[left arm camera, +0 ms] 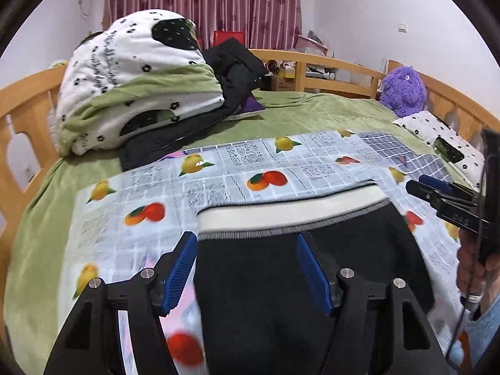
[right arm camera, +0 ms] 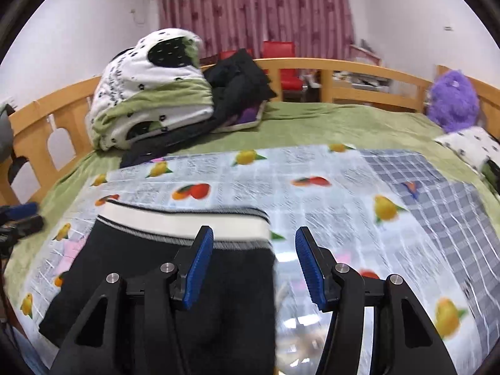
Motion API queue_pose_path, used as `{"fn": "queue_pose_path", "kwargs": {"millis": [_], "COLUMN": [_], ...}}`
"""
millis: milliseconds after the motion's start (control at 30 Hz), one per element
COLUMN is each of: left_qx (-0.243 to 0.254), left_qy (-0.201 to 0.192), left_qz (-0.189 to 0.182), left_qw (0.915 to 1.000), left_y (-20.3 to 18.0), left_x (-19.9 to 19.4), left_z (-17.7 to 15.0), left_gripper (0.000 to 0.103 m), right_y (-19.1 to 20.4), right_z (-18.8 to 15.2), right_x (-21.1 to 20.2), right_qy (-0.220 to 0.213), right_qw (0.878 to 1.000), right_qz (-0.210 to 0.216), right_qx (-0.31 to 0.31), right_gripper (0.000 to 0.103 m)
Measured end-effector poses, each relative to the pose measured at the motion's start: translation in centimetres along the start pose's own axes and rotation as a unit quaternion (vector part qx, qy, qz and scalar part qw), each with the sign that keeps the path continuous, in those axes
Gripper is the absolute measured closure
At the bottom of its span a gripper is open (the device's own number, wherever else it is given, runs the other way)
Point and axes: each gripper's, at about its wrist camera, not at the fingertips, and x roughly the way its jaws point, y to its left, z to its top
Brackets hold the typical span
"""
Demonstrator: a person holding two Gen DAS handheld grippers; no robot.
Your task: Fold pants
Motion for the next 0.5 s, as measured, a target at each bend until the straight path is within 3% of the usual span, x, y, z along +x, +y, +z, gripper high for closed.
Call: {"fn": "queue_pose_path", "kwargs": {"millis": [67, 133, 167, 233, 367, 500], "left_qx": [0.001, -0.002, -0.004, -0.013, -0.037, -0.043], "left_qy": [0.005, 0.034, 0.063, 0.092, 0.089, 0.095], "left_qz": [0.003, -0.001, 0.01, 0.025, -0.011, -0.017], "left_qw": [1.0, 0.9994, 0.9979, 0.9953, 0.9953, 0.9944], "left_y": [0.2, 0.6, 0.9, 1.4, 2.5, 2.8], "left_x": [2.7, 6.4, 8.9, 11.5, 11.9, 12.0], "left_z": [0.2, 0.0, -0.4, -1.4, -2.0, -2.1], "left_gripper": [0.039, 0.039, 0.039, 0.039, 0.036, 0.033], "right_y": [0.2, 0.5, 0.6, -0.1, -1.4, -1.1], "right_z": [0.0, -1.0, -1.9, -2.2, -1.9, -2.0], "right_x": [3.5, 6.9, 9.4, 10.9, 12.1, 12.0], "right_qy": [0.029, 0.06, 0.079, 0.076, 0.092, 0.09], "right_qw": [0.999, 0.998, 0.996, 0.997, 0.996, 0.996], "right_qz": [0.012, 0.005, -0.016, -0.011, 0.016, 0.007], "right_qx": [-0.008, -0.026, -0.038, -0.021, 0.011, 0.006], "right_gripper": [0.05, 0.061, 0.061, 0.06, 0.058, 0.058]}}
